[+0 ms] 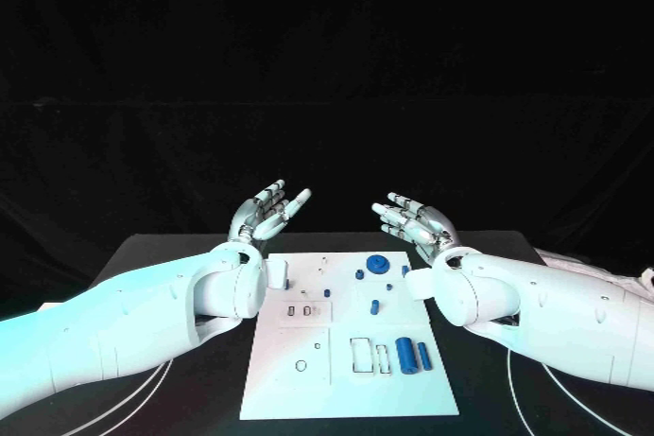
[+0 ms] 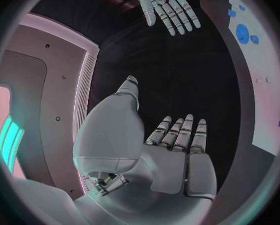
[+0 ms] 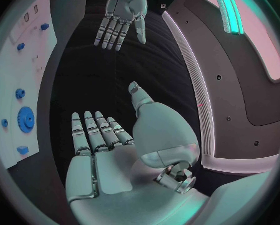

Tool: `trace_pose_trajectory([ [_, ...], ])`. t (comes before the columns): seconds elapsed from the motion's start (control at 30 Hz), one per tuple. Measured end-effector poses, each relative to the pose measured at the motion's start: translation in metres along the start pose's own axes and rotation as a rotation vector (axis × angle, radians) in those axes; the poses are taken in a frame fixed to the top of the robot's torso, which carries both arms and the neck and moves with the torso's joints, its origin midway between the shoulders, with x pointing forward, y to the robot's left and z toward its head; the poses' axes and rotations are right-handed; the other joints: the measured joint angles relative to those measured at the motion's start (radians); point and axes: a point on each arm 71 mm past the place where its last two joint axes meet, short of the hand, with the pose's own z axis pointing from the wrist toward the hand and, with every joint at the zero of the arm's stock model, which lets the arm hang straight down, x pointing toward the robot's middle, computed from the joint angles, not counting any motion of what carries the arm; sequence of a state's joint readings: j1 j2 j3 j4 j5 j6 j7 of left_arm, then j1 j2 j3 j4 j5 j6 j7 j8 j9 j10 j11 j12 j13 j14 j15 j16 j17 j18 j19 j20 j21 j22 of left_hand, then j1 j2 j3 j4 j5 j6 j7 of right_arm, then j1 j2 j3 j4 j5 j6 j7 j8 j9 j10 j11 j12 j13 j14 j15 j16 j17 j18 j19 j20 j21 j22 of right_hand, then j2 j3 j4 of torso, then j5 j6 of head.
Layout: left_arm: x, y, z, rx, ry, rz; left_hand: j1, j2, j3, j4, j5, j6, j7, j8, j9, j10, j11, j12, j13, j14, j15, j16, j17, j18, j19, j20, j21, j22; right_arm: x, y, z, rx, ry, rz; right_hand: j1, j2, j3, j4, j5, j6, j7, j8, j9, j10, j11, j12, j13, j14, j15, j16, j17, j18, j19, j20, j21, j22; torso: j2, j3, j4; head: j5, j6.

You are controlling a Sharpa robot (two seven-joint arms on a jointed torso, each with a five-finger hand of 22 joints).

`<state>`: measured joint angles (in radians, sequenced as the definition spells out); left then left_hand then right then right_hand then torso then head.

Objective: Assemble the parts on the task board

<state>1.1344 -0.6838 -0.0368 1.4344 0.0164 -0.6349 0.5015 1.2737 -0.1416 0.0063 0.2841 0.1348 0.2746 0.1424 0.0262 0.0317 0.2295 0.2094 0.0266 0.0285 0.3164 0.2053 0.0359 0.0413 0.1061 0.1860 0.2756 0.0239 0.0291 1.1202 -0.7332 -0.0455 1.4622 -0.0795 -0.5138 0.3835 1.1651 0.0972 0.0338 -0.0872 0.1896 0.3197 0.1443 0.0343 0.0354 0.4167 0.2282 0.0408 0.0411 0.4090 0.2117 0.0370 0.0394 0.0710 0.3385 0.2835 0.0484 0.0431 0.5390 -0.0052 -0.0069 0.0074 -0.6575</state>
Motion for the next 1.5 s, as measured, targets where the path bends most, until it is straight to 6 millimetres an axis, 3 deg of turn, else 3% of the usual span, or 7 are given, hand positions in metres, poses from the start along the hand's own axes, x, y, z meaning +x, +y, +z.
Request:
trace_pose_trajectory([
  [0.3,0.001,0.000,0.000,-0.001,0.020,-0.012,0.054,0.040,0.014,0.002,0.000,0.109,0.006,0.022,0.011,0.126,0.020,0.017,0.011,0.155,0.011,0.033,0.018,0.019,0.114,0.014,0.040,0.019,0.009,0.000,0.007,0.043,0.169,-0.019,0.107,0.023,0.022,-0.070,0.008,0.269,0.022,0.030,0.019,0.322,-0.009,0.034,0.016,0.336,-0.016,0.043,0.018,0.061,0.285,0.004,0.079,0.030,0.000,0.0000,-0.0001,0.000,0.000],
  [0.5,-0.030,-0.006,-0.004,0.017,0.006,-0.008,0.086,0.083,0.021,-0.017,0.000,0.347,0.027,0.069,0.032,0.413,0.012,0.065,0.030,0.416,-0.011,0.097,0.046,0.042,0.403,0.008,0.134,0.059,-0.039,0.023,0.018,-0.062,0.096,-0.246,0.130,0.029,0.062,-0.114,0.008,0.463,0.051,0.037,0.025,0.485,-0.033,0.035,0.018,0.511,-0.046,0.053,0.021,0.091,0.435,-0.010,0.123,0.035,0.024,-0.0032,0.0106,-0.020,-0.002],
  [0.67,-0.029,-0.012,-0.016,0.022,0.053,-0.031,0.111,0.108,0.017,-0.043,0.000,0.514,0.054,0.100,0.040,0.602,-0.009,0.093,0.037,0.581,-0.041,0.132,0.064,0.058,0.586,-0.010,0.189,0.077,-0.038,0.031,0.017,-0.136,0.112,-0.407,0.135,0.023,0.097,-0.150,0.001,0.563,0.073,0.037,0.029,0.578,-0.053,0.035,0.019,0.620,-0.072,0.064,0.026,0.093,0.526,-0.034,0.153,0.038,0.053,-0.0074,0.0166,-0.029,0.008],
  [0.83,-0.034,-0.022,-0.024,0.035,0.087,-0.041,0.124,0.130,0.009,-0.062,0.000,0.614,0.079,0.108,0.040,0.728,-0.031,0.098,0.041,0.692,-0.067,0.143,0.084,0.058,0.705,-0.031,0.216,0.080,-0.048,0.046,0.017,-0.200,0.113,-0.571,0.146,0.012,0.126,-0.179,-0.012,0.631,0.063,0.037,0.030,0.654,-0.072,0.034,0.020,0.713,-0.098,0.072,0.031,0.093,0.602,-0.061,0.183,0.044,0.078,-0.0115,0.0255,-0.038,0.014],
  [1.27,-0.022,-0.041,-0.046,0.045,0.183,-0.089,0.146,0.151,-0.007,-0.095,0.000,0.722,0.060,0.097,0.036,0.878,-0.067,0.077,0.046,0.879,-0.118,0.163,0.164,0.057,0.903,-0.081,0.259,0.089,-0.043,0.071,0.019,-0.251,0.183,-1.047,0.145,-0.039,0.152,-0.195,-0.016,0.717,0.023,0.037,0.032,0.767,-0.122,0.030,0.021,0.953,-0.171,0.142,0.085,0.107,0.781,-0.143,0.312,0.095,0.146,-0.0206,0.0496,-0.067,0.027],
  [1.33,-0.019,-0.044,-0.049,0.046,0.198,-0.098,0.146,0.151,-0.007,-0.096,0.000,0.726,0.059,0.097,0.036,0.885,-0.068,0.074,0.046,0.889,-0.121,0.165,0.171,0.057,0.913,-0.084,0.261,0.089,-0.040,0.072,0.020,-0.246,0.199,-1.115,0.130,-0.069,0.152,-0.188,-0.016,0.743,-0.003,0.037,0.033,0.805,-0.147,0.024,0.021,1.038,-0.212,0.255,0.168,0.107,0.883,-0.196,0.424,0.151,0.156,-0.0221,0.0523,-0.071,0.030],
  [1.5,-0.012,-0.049,-0.056,0.040,0.229,-0.121,0.146,0.151,-0.013,-0.101,0.000,0.726,0.059,0.085,0.035,0.885,-0.068,0.060,0.046,0.905,-0.127,0.165,0.191,0.057,0.951,-0.091,0.285,0.099,-0.032,0.068,0.020,-0.222,0.238,-1.269,0.120,-0.079,0.166,-0.173,-0.016,0.753,-0.013,0.037,0.033,0.816,-0.159,0.024,0.023,1.058,-0.226,0.493,0.316,0.107,0.943,-0.219,0.542,0.217,0.179,-0.0252,0.0613,-0.083,0.034],
])
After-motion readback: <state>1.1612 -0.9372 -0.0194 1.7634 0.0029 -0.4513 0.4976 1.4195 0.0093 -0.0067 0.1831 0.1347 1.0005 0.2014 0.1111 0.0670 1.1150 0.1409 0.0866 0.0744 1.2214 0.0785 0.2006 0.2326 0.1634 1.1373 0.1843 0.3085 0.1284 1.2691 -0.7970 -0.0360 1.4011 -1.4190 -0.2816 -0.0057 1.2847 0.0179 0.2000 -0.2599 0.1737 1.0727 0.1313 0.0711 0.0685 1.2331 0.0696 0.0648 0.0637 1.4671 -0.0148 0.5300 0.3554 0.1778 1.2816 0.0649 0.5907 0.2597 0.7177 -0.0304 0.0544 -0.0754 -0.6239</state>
